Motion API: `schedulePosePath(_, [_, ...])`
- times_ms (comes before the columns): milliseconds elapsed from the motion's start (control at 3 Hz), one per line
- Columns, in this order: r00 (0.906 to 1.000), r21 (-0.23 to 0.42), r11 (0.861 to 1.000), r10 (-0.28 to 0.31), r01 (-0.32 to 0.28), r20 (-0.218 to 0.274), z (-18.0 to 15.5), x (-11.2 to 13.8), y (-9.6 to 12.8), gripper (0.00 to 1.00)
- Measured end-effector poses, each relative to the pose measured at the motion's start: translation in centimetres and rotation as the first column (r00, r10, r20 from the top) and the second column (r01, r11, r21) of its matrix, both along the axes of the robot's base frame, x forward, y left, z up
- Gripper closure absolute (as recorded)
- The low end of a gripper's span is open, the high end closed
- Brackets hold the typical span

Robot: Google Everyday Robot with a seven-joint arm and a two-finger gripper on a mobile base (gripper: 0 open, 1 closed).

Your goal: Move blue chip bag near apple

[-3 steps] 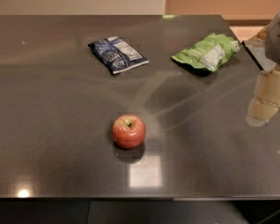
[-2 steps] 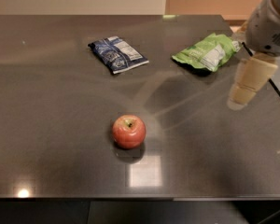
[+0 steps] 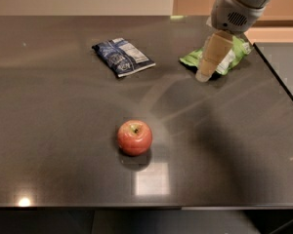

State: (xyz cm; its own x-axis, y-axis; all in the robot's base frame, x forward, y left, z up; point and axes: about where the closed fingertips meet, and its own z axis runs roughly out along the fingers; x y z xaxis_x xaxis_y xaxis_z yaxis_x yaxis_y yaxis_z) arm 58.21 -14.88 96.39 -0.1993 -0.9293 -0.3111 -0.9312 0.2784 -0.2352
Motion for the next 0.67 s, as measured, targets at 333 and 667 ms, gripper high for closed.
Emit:
schedulePosePath(333, [0.9999,0.029,1.0,-0.003,0.003,0.014,-0.6,3.9,3.0,0.0])
schedulePosePath(667, [0.998,0.054,0.998,-0.047,0.044,0.042,-1.6,6.9,5.9,0.0])
